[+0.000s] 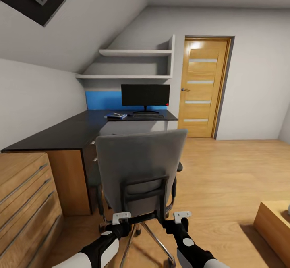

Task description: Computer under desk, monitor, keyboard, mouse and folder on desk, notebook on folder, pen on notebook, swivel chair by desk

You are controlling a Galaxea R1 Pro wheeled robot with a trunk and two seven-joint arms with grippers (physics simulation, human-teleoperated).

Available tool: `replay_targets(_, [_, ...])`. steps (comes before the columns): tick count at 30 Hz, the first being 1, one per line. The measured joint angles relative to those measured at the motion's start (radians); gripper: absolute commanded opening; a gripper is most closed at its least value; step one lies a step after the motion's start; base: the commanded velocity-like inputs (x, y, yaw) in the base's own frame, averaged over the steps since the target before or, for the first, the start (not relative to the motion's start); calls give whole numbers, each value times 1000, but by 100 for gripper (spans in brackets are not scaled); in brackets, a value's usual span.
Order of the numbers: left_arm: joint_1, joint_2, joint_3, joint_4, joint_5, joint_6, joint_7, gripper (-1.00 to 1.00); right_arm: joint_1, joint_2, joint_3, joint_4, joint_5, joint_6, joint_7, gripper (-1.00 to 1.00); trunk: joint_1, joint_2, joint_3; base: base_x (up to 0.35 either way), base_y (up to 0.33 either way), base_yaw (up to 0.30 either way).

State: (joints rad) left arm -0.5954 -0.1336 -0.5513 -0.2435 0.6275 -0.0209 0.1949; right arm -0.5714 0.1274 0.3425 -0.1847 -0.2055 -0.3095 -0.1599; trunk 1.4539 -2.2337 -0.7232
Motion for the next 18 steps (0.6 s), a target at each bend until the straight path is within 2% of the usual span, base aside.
replay_targets(6, [0,0,-3,0,0,0,0,100,0,0,0,1,0,0,0,100,0,0,0,319,-108,0])
replay_targets(18, [0,0,-3,1,1,0,-1,100,0,0,1,2,0,0,0,100,0,0,0,321,-7,0])
